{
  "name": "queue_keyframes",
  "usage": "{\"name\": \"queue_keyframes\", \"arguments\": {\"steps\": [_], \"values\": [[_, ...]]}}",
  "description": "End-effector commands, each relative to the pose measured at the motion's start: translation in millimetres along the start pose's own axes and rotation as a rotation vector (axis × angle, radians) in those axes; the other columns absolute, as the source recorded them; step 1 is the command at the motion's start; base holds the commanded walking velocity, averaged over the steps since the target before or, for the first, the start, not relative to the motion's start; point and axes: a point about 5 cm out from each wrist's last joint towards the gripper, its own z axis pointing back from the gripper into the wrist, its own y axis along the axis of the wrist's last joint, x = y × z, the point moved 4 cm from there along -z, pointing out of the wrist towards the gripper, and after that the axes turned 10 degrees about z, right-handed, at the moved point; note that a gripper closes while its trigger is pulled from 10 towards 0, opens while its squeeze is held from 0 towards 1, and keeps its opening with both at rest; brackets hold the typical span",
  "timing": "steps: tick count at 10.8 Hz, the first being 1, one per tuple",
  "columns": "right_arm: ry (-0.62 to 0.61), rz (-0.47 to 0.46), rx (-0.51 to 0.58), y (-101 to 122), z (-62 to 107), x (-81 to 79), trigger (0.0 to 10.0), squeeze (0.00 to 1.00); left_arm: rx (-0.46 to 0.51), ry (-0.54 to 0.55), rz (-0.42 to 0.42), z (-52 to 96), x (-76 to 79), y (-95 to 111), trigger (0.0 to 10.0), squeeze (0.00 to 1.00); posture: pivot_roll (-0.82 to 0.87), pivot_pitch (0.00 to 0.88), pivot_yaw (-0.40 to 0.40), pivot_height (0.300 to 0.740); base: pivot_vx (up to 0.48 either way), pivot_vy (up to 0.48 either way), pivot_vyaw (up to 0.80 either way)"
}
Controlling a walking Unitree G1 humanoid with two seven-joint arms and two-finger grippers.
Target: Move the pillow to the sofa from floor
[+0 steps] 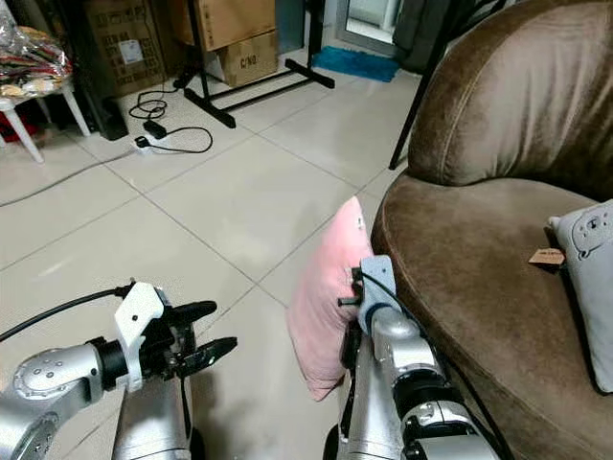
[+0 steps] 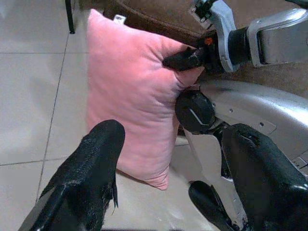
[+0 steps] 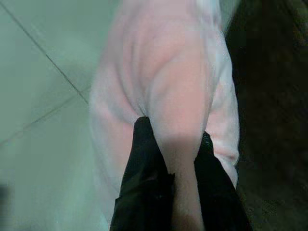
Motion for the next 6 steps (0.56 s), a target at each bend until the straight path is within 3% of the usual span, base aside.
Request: {"name": "queue_keyframes", "arguments": {"steps": [1, 2, 3, 5, 6], "values": [[0.075, -0.052, 0.106, 19.8, 2.5, -9.4, 0.0, 0.00, -0.003, 0.011, -0.012, 0.4, 0.2, 1.4, 10.0, 0.00, 0.03, 0.000, -0.004, 0.401, 0.000, 0.000, 0.00], [0.126, -0.068, 0.155, 29.5, 6.1, -15.0, 0.0, 0.00, -0.007, 0.023, -0.020, 1.4, -0.7, 0.8, 10.0, 0.00, 0.03, 0.000, -0.003, 0.401, 0.000, 0.000, 0.00], [0.215, -0.137, 0.273, 54.5, 18.9, -23.3, 0.0, 0.00, 0.017, 0.115, -0.080, 6.1, -13.3, 5.3, 10.0, 0.00, 0.04, 0.000, -0.023, 0.401, 0.000, 0.000, 0.00], [0.278, -0.200, 0.499, 102.4, 55.9, -20.9, 0.0, 0.00, 0.187, 0.355, -0.142, 9.3, -41.6, 33.9, 10.0, 0.00, 0.06, 0.000, -0.024, 0.401, 0.000, 0.000, 0.00], [0.302, -0.176, 0.591, 120.4, 74.2, -26.9, 1.1, 0.00, 0.220, 0.387, -0.162, 11.1, -41.5, 40.8, 10.0, 0.00, 0.05, 0.000, -0.014, 0.401, 0.000, 0.000, 0.00]]}}
